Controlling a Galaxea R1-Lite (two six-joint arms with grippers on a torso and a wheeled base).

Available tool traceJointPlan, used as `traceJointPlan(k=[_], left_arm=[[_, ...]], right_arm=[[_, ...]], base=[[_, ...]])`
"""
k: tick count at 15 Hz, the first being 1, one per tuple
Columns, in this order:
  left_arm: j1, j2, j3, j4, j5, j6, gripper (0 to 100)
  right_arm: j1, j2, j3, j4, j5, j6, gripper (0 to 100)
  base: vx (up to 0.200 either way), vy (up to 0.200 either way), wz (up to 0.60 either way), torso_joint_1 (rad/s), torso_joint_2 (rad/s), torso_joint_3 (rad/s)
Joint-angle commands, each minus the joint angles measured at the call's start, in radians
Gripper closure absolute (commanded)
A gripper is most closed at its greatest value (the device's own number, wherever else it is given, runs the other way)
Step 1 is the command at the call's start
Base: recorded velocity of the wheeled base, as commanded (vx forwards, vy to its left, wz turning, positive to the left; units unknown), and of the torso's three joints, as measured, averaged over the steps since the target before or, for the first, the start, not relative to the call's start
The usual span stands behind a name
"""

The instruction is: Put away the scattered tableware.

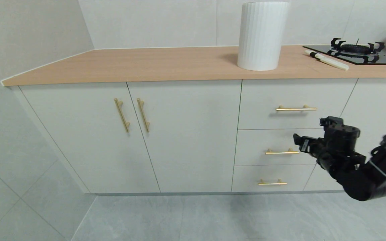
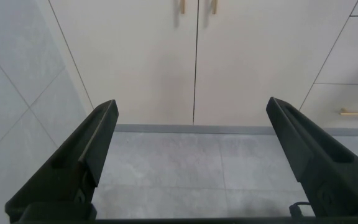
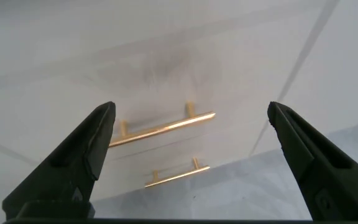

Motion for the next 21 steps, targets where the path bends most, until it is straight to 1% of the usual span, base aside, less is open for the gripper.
traceJointPlan(k=[1,3,4,5,7,8,9,11,12,13,14,15,16,18,20,21], left_arm=[[0.000,0.000,0.000,0.000,0.000,-0.001,0],[0.000,0.000,0.000,0.000,0.000,-0.001,0],[0.000,0.000,0.000,0.000,0.000,-0.001,0],[0.000,0.000,0.000,0.000,0.000,-0.001,0],[0.000,0.000,0.000,0.000,0.000,-0.001,0],[0.000,0.000,0.000,0.000,0.000,-0.001,0],[0.000,0.000,0.000,0.000,0.000,-0.001,0],[0.000,0.000,0.000,0.000,0.000,-0.001,0],[0.000,0.000,0.000,0.000,0.000,-0.001,0],[0.000,0.000,0.000,0.000,0.000,-0.001,0],[0.000,0.000,0.000,0.000,0.000,-0.001,0],[0.000,0.000,0.000,0.000,0.000,-0.001,0],[0.000,0.000,0.000,0.000,0.000,-0.001,0],[0.000,0.000,0.000,0.000,0.000,-0.001,0],[0.000,0.000,0.000,0.000,0.000,-0.001,0],[0.000,0.000,0.000,0.000,0.000,-0.001,0]], right_arm=[[0.010,-0.472,0.295,0.000,-0.019,-0.028,0],[0.010,-0.723,0.439,0.003,-0.019,-0.066,0],[0.010,-0.753,0.456,0.005,-0.019,-0.068,0],[0.007,-0.889,0.559,0.006,-0.021,-0.080,0],[-0.054,-1.174,0.717,0.037,-0.024,-0.172,0],[-0.088,-1.285,0.741,0.085,-0.024,-0.204,0],[-0.123,-1.473,0.741,0.243,-0.022,-0.204,0],[-0.123,-1.786,0.720,0.594,-0.001,-0.215,0],[-0.112,-1.949,0.671,0.823,0.037,-0.218,0],[-0.099,-2.040,0.637,0.985,0.053,-0.212,0],[-0.102,-2.040,0.632,1.010,0.051,-0.207,0],[-0.125,-2.078,0.638,1.013,0.065,-0.180,0],[-0.135,-2.099,0.660,1.025,0.088,-0.181,0],[-0.135,-2.099,0.738,1.020,0.100,-0.175,0],[-0.135,-2.099,0.743,1.062,0.128,-0.144,0],[-0.135,-2.099,0.743,1.106,0.208,-0.134,0]], base=[[0.000,0.000,0.00,0.000,0.00,0.000],[0.000,0.000,0.00,0.000,0.00,0.000],[0.000,0.000,0.00,0.000,0.00,0.000],[0.000,0.000,0.00,0.000,0.00,0.000],[0.000,0.000,0.00,0.000,0.00,0.000],[0.000,0.000,0.00,0.000,0.00,0.000],[0.000,0.000,0.00,0.000,0.00,0.000],[0.000,0.000,0.00,0.000,0.00,0.000],[0.000,0.000,0.00,0.000,0.00,0.000],[0.000,0.000,0.00,0.000,0.00,0.000],[0.000,0.000,0.00,0.000,0.00,0.000],[0.000,0.000,0.00,0.000,0.00,0.000],[0.000,0.000,0.00,0.000,0.00,0.000],[0.000,0.000,0.00,0.000,0.00,0.000],[0.000,0.000,0.00,0.000,0.00,0.000],[0.000,0.000,0.00,0.000,0.00,0.000]])
